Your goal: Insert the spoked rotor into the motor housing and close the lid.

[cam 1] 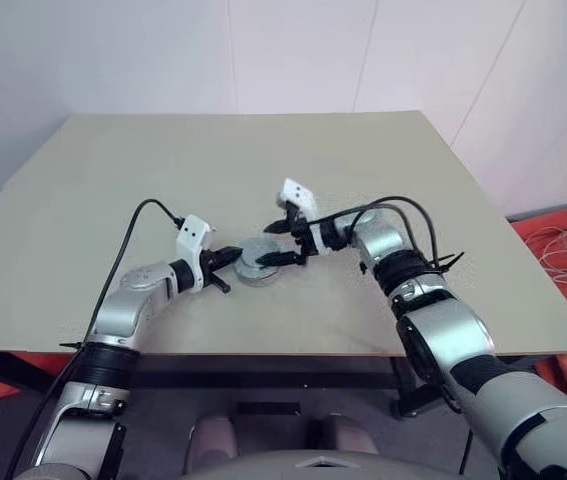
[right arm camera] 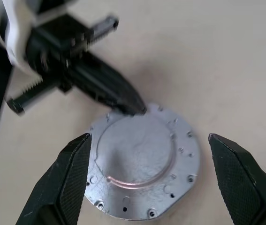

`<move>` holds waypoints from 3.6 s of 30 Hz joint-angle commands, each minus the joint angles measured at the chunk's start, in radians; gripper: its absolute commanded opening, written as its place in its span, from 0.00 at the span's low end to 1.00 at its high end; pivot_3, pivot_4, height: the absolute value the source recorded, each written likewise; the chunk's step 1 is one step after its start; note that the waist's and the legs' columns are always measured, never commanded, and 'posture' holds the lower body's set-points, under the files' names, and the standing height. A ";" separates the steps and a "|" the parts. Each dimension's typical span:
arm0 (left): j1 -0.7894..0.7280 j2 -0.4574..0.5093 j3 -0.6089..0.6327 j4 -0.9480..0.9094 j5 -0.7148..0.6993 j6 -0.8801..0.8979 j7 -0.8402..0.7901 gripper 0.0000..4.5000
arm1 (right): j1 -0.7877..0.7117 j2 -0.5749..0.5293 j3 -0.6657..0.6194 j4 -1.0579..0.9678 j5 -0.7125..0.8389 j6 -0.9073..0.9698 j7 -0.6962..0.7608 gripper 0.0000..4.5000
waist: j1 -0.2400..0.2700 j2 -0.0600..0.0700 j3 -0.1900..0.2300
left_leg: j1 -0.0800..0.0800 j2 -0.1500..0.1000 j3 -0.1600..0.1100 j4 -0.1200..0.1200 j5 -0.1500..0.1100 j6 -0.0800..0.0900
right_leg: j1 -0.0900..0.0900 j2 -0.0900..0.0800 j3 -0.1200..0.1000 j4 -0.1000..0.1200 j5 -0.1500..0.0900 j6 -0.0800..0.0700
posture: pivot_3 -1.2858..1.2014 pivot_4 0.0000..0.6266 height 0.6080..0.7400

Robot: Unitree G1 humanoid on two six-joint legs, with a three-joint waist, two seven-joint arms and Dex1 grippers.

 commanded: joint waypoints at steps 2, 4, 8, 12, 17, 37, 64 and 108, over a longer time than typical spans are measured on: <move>0.001 -0.001 -0.031 0.010 0.020 0.017 -0.013 0.00 | 0.003 -0.067 -0.112 -0.100 0.142 0.314 0.023 1.00 | 0.003 0.000 0.000 | 0.000 0.000 0.000 0.000 0.000 0.001 | 0.000 0.000 0.000 -0.001 0.000 0.000 | 0.52 0.00 1.00; -0.003 -0.001 -0.032 0.015 0.022 0.015 -0.014 0.00 | 0.007 -0.092 -0.162 -0.101 0.202 0.512 -0.006 1.00 | 0.004 0.000 0.000 | 0.000 0.000 0.000 -0.001 -0.001 0.001 | 0.000 0.000 0.000 -0.002 0.000 0.000 | 0.52 0.00 1.00; -0.003 -0.001 -0.034 0.016 0.024 0.015 -0.020 0.00 | 0.022 -0.128 -0.177 -0.089 0.243 0.804 -0.066 1.00 | 0.004 0.000 0.000 | 0.000 -0.001 0.000 -0.001 0.000 0.001 | 0.000 0.000 0.000 -0.002 -0.001 0.001 | 0.52 0.00 1.00; -0.001 0.000 -0.037 0.016 0.026 0.018 -0.025 0.00 | 0.027 -0.113 -0.250 -0.055 0.303 1.028 -0.157 1.00 | 0.005 0.001 0.000 | 0.000 -0.001 0.000 -0.002 0.000 0.001 | 0.000 0.000 0.000 -0.002 -0.004 0.007 | 0.52 0.00 1.00; 0.001 -0.002 -0.035 0.015 0.030 0.020 -0.026 0.00 | 0.065 -0.045 -0.322 -0.064 0.344 1.108 -0.289 1.00 | 0.007 0.001 0.000 | 0.000 -0.001 0.000 -0.002 0.000 0.000 | 0.000 0.000 0.000 -0.002 -0.005 0.008 | 0.52 0.00 1.00; 0.015 0.004 -0.025 0.000 0.029 0.039 -0.032 0.00 | 0.103 0.072 -0.515 0.000 0.430 1.038 -0.569 0.86 | 0.007 0.002 -0.001 | 0.008 -0.003 0.001 -0.018 0.006 -0.011 | 0.004 0.000 0.000 -0.010 -0.005 0.009 | 0.52 0.00 1.00; 0.005 -0.120 0.454 -0.073 -0.399 0.375 0.188 0.20 | 0.157 0.101 -0.558 -0.099 0.551 1.021 -0.595 0.25 | -0.001 0.003 -0.001 | 0.000 -0.002 0.001 -0.021 0.006 -0.011 | -0.001 0.004 -0.002 -0.013 -0.005 0.008 | 0.52 0.00 1.00; 0.061 -0.220 0.559 -0.089 -1.139 0.639 0.482 0.58 | 0.143 0.142 -0.580 -0.421 0.736 1.220 -0.609 0.25 | 0.035 0.001 0.000 | -0.010 -0.003 0.000 -0.019 0.006 -0.010 | -0.012 0.004 -0.002 -0.013 0.000 0.002 | 0.52 0.00 1.00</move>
